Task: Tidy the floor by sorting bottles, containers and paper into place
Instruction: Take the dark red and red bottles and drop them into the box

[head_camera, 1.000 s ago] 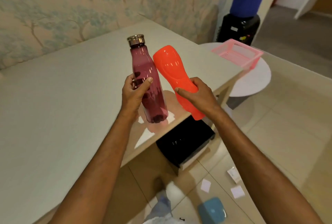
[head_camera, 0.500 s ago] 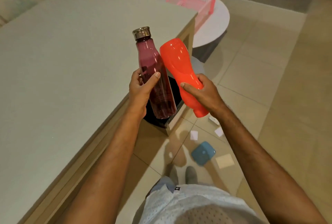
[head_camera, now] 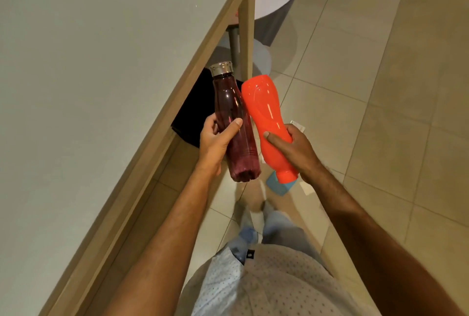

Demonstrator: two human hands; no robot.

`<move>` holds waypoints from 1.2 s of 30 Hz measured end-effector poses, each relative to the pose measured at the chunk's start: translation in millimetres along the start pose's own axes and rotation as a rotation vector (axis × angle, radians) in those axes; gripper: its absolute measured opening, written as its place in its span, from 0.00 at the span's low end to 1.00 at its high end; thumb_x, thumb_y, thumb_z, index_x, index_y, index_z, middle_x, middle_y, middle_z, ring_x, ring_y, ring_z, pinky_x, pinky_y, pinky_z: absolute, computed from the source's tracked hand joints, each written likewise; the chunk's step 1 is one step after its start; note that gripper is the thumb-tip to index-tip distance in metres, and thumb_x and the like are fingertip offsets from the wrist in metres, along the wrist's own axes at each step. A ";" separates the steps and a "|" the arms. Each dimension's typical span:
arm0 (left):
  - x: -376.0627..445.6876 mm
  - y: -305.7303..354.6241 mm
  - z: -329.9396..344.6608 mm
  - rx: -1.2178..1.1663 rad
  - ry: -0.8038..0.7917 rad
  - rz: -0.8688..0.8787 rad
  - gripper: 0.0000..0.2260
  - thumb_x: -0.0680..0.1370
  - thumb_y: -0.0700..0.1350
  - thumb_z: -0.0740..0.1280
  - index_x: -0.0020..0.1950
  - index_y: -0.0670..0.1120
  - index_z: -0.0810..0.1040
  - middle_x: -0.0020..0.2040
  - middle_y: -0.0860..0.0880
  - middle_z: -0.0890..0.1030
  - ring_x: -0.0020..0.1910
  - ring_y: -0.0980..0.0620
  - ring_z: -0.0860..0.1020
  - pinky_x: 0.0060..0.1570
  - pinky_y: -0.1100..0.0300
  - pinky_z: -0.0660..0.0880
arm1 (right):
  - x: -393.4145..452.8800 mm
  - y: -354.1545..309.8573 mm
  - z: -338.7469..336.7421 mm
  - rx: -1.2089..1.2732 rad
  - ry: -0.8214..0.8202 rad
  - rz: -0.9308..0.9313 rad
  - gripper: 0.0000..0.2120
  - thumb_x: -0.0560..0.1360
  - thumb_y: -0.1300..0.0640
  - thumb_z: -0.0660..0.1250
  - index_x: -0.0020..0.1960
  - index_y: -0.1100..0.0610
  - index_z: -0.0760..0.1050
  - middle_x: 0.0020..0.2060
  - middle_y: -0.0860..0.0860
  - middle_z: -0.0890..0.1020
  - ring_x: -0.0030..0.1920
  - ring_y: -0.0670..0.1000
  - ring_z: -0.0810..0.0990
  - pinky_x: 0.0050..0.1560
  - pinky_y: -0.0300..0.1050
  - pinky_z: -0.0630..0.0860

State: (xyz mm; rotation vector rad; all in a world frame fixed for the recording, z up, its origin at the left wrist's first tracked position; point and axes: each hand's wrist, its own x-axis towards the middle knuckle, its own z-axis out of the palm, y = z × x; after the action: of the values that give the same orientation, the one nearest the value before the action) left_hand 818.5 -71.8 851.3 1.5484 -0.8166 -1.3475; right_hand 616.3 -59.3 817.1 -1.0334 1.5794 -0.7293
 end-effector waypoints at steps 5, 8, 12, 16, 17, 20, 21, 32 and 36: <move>22.6 -40.1 -3.7 -0.047 0.012 -0.141 0.19 0.76 0.44 0.76 0.65 0.43 0.77 0.57 0.44 0.84 0.47 0.56 0.85 0.43 0.65 0.81 | 17.1 29.9 15.0 0.015 -0.055 0.084 0.31 0.67 0.29 0.73 0.62 0.46 0.75 0.54 0.44 0.84 0.50 0.47 0.86 0.45 0.45 0.83; 45.3 -62.1 -8.3 -0.066 0.049 -0.226 0.20 0.76 0.47 0.76 0.66 0.43 0.78 0.60 0.42 0.84 0.53 0.49 0.86 0.46 0.60 0.82 | 39.7 45.1 31.1 0.028 -0.112 0.149 0.29 0.67 0.30 0.73 0.61 0.44 0.73 0.55 0.44 0.83 0.50 0.47 0.85 0.44 0.44 0.82; 85.4 -98.7 -16.7 -0.077 0.107 -0.320 0.21 0.75 0.50 0.76 0.65 0.44 0.79 0.59 0.41 0.85 0.52 0.46 0.85 0.51 0.52 0.82 | 83.7 67.9 55.2 0.026 -0.175 0.212 0.31 0.67 0.32 0.74 0.63 0.46 0.72 0.56 0.45 0.82 0.51 0.49 0.84 0.48 0.48 0.83; 129.2 -134.1 -26.9 -0.102 0.147 -0.362 0.22 0.74 0.51 0.77 0.66 0.45 0.79 0.55 0.45 0.87 0.51 0.47 0.86 0.49 0.52 0.83 | 129.8 89.7 81.0 0.051 -0.250 0.230 0.34 0.70 0.35 0.76 0.70 0.49 0.71 0.58 0.46 0.81 0.52 0.50 0.84 0.46 0.47 0.83; 140.3 -142.4 -29.4 -0.106 0.144 -0.365 0.23 0.74 0.52 0.77 0.67 0.46 0.79 0.55 0.46 0.87 0.52 0.48 0.86 0.48 0.53 0.83 | 142.2 94.3 87.1 0.054 -0.261 0.229 0.33 0.71 0.37 0.76 0.70 0.49 0.70 0.57 0.46 0.81 0.51 0.50 0.84 0.43 0.44 0.83; 172.6 -164.9 -35.9 -0.103 0.118 -0.368 0.25 0.74 0.54 0.77 0.69 0.50 0.78 0.58 0.48 0.87 0.56 0.48 0.85 0.53 0.51 0.83 | 178.3 107.2 103.3 0.054 -0.274 0.230 0.32 0.71 0.40 0.77 0.69 0.49 0.70 0.55 0.47 0.81 0.49 0.49 0.85 0.35 0.38 0.81; 184.2 -172.2 -37.5 -0.108 0.110 -0.364 0.25 0.74 0.53 0.77 0.69 0.50 0.78 0.59 0.47 0.86 0.57 0.47 0.85 0.54 0.50 0.83 | 190.2 111.5 107.8 0.047 -0.285 0.225 0.31 0.72 0.41 0.77 0.68 0.49 0.71 0.55 0.47 0.82 0.48 0.49 0.86 0.34 0.38 0.80; 294.4 -225.0 -57.9 -0.031 0.165 -0.347 0.22 0.75 0.51 0.76 0.67 0.46 0.80 0.59 0.44 0.85 0.56 0.45 0.85 0.49 0.51 0.83 | 311.1 119.4 166.1 -0.083 -0.318 0.169 0.25 0.73 0.41 0.74 0.61 0.58 0.77 0.50 0.55 0.85 0.46 0.55 0.87 0.49 0.55 0.86; 330.2 -233.0 -60.4 0.043 0.205 -0.407 0.25 0.73 0.53 0.77 0.67 0.47 0.78 0.57 0.45 0.85 0.54 0.45 0.85 0.46 0.50 0.82 | 339.4 123.8 184.4 -0.111 -0.328 0.183 0.27 0.76 0.40 0.71 0.64 0.59 0.75 0.54 0.57 0.84 0.49 0.59 0.85 0.54 0.59 0.84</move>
State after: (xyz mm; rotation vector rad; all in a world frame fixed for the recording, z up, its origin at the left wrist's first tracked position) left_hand 922.0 -269.8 509.2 1.9221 -0.4188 -1.4278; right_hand 742.5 -299.3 515.6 -1.0149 1.4164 -0.3309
